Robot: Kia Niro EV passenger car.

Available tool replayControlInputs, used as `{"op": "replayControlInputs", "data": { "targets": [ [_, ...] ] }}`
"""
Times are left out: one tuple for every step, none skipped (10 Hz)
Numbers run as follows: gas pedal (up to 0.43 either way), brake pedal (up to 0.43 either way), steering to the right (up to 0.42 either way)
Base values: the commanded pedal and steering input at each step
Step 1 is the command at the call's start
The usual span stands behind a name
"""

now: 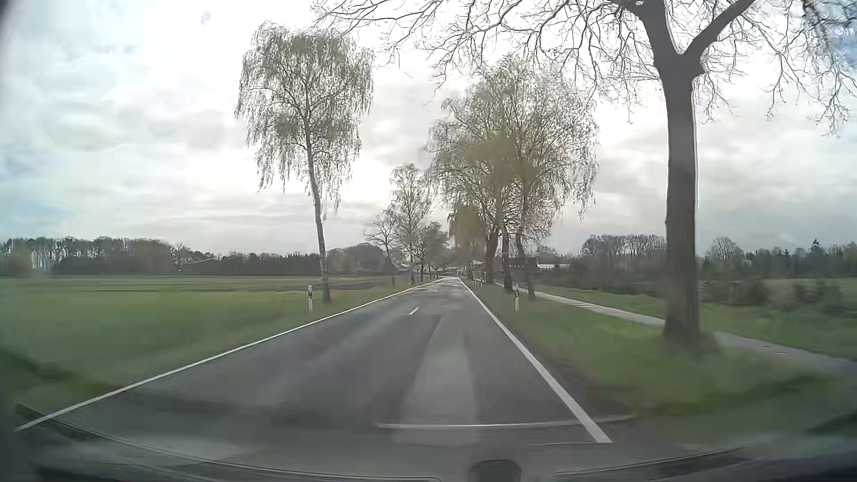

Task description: Follow the waypoints while adhering to traffic rules and regulations

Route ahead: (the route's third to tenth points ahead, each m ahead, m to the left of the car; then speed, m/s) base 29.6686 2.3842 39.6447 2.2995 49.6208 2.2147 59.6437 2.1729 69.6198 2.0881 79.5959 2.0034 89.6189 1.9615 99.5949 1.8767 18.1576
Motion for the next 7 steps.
{"op": "replayControlInputs", "data": {
  "targets": [
    [0.177,0.0,-0.002],
    [0.177,0.0,-0.002],
    [0.177,0.0,-0.002],
    [0.177,0.0,-0.002],
    [0.177,0.0,-0.002],
    [0.177,0.006,-0.002],
    [0.177,0.0,-0.002]
  ]
}}
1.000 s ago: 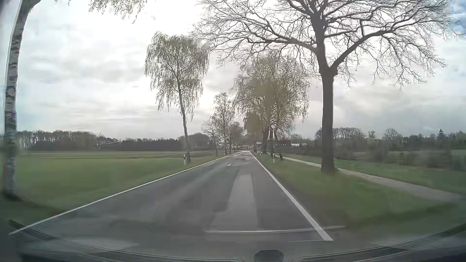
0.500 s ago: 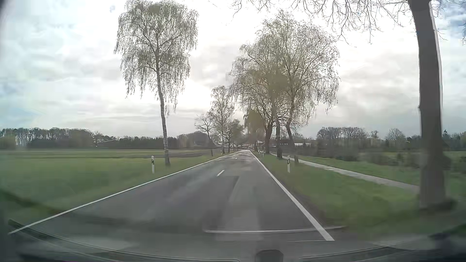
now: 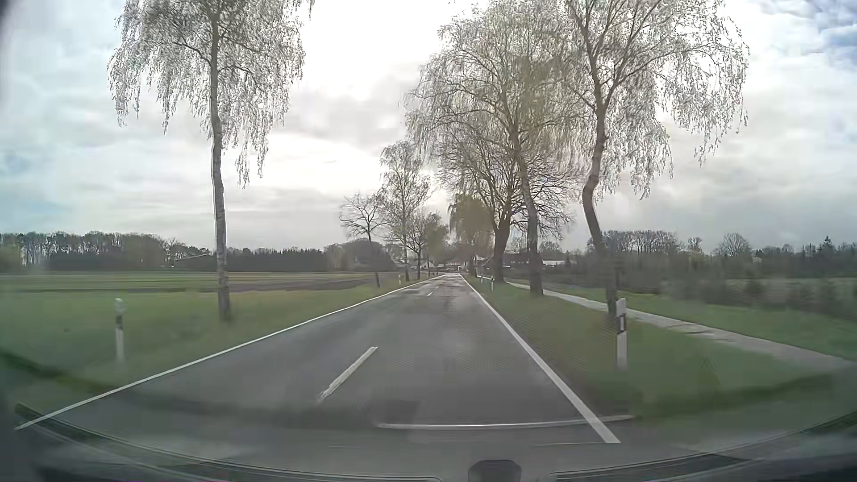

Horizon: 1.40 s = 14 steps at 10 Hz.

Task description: Follow the waypoints while adhering to traffic rules and regulations

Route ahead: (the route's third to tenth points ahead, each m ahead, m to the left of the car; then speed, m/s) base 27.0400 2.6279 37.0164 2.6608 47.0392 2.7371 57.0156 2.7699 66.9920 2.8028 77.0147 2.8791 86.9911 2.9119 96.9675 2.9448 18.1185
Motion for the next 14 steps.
{"op": "replayControlInputs", "data": {
  "targets": [
    [0.177,0.0,-0.002],
    [0.177,0.0,-0.001],
    [0.177,0.0,0.0],
    [0.177,0.0,0.001],
    [0.177,0.0,0.001],
    [0.177,0.0,0.001],
    [0.177,0.0,0.001],
    [0.177,0.0,0.001],
    [0.177,0.0,0.001],
    [0.177,0.0,0.001],
    [0.177,0.0,0.001],
    [0.177,0.0,0.002],
    [0.177,0.0,0.001],
    [0.177,0.0,0.001]
  ]
}}
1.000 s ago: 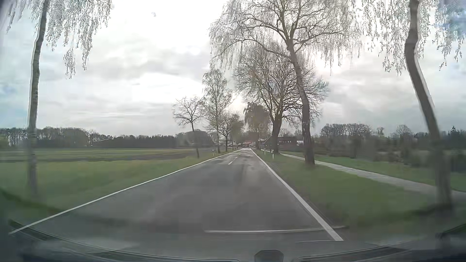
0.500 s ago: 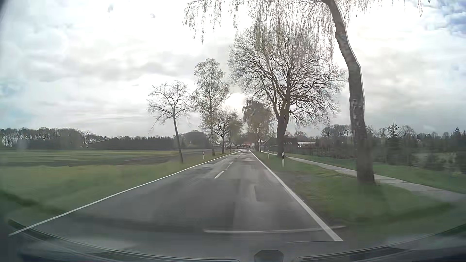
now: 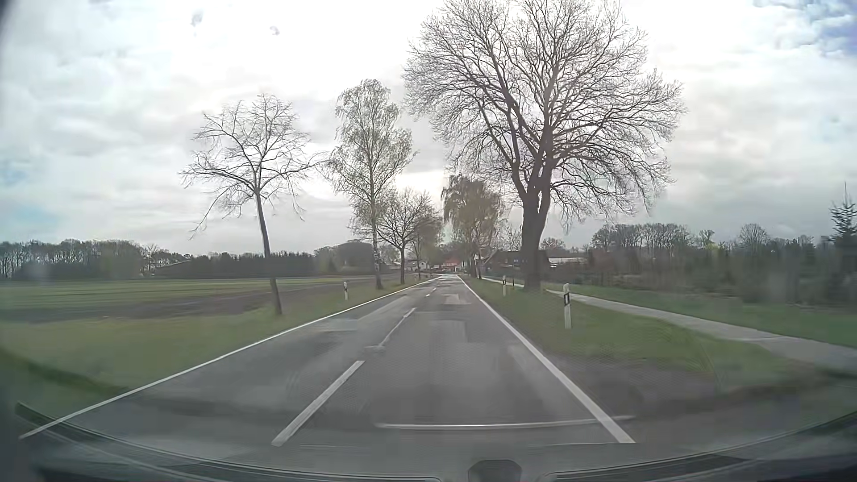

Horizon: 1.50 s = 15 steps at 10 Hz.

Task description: Follow the waypoints while adhering to traffic rules and regulations

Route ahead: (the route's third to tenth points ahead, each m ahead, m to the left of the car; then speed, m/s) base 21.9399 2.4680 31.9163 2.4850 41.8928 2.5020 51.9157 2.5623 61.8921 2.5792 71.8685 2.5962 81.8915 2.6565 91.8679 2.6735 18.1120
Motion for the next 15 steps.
{"op": "replayControlInputs", "data": {
  "targets": [
    [0.177,0.0,0.001],
    [0.177,0.0,0.0],
    [0.177,0.0,0.0],
    [0.177,0.0,-0.001],
    [0.177,0.0,-0.004],
    [0.177,0.0,-0.005],
    [0.177,0.0,-0.005],
    [0.177,0.0,-0.004],
    [0.177,0.006,-0.004],
    [0.177,0.0,-0.004],
    [0.177,0.0,-0.003],
    [0.169,0.006,-0.003],
    [0.169,0.0,-0.004],
    [0.169,0.0,-0.003],
    [0.169,0.0,-0.003]
  ]
}}
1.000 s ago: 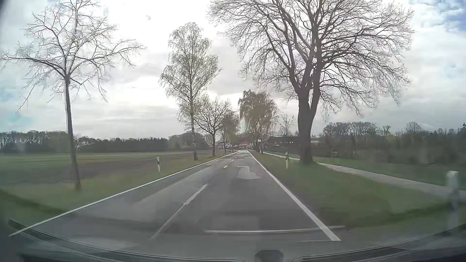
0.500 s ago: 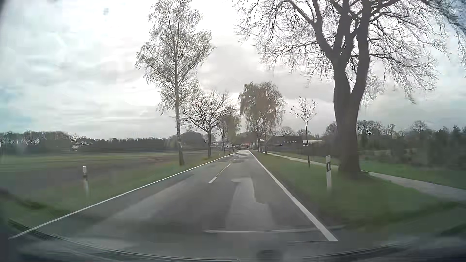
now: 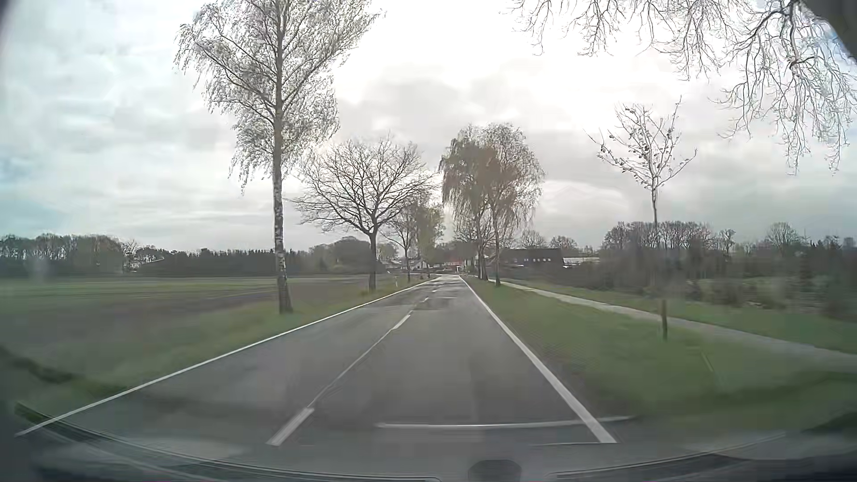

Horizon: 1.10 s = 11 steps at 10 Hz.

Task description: Follow the waypoints while adhering to traffic rules and regulations

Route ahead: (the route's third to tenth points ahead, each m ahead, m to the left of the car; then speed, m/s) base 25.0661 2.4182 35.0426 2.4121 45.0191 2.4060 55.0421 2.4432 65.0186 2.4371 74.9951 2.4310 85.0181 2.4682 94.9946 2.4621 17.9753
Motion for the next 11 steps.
{"op": "replayControlInputs", "data": {
  "targets": [
    [0.169,0.0,-0.002],
    [0.169,0.006,0.0],
    [0.169,0.0,0.0],
    [0.169,0.0,0.0],
    [0.169,0.006,0.0],
    [0.157,0.0,0.0],
    [0.15,0.0,0.0],
    [0.15,0.0,0.0],
    [0.15,0.0,0.0],
    [0.15,0.0,0.0],
    [0.15,0.0,0.0]
  ]
}}
